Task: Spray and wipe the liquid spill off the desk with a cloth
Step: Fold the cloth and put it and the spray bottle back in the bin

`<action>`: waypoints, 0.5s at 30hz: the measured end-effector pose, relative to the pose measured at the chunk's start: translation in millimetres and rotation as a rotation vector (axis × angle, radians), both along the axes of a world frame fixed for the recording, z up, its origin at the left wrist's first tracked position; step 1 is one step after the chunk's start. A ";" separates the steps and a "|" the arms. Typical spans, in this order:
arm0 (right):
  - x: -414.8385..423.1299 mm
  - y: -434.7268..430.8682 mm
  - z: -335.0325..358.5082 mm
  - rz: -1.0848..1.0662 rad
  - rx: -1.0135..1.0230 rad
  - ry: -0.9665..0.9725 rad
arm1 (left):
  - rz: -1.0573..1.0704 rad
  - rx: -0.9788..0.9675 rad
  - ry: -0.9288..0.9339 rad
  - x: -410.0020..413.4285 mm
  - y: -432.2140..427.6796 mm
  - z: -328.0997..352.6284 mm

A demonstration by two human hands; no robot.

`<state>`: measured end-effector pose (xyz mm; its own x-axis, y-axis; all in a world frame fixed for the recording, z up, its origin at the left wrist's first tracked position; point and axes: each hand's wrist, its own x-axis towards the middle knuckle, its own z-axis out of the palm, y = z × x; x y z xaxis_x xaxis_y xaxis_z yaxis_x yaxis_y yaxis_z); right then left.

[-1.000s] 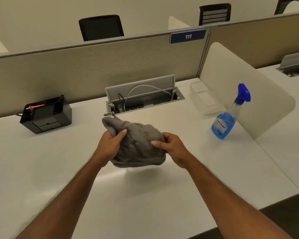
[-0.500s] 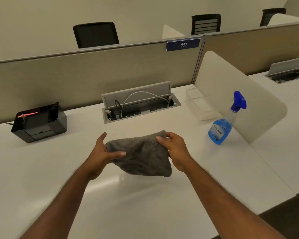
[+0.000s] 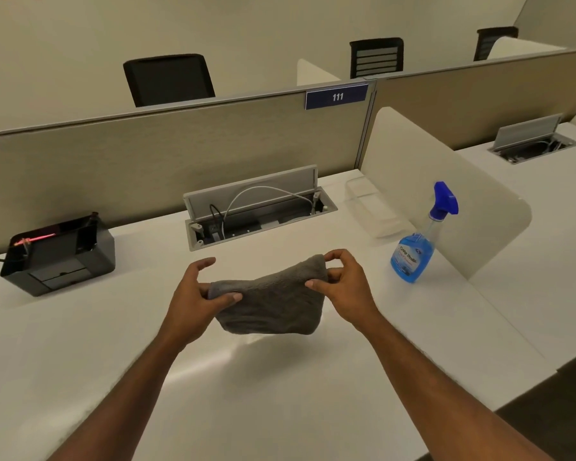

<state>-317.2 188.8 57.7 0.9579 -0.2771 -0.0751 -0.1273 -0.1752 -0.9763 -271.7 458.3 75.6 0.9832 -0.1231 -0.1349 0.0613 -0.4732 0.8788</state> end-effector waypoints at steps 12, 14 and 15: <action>13.8 -26.4 17.5 0.168 -0.362 -0.011 | -0.174 0.244 -0.133 5.2 -7.6 15.2; 17.2 -29.1 21.8 0.178 -0.478 -0.053 | -0.172 0.314 -0.189 7.1 -8.5 17.4; 19.0 -29.5 23.6 0.182 -0.516 -0.063 | -0.166 0.334 -0.206 8.4 -8.8 18.3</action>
<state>-298.2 159.3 81.3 0.9921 -0.0918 0.0858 0.0061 -0.6466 -0.7628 -263.4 449.4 93.8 0.9643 -0.2648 0.0026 -0.2003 -0.7230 0.6612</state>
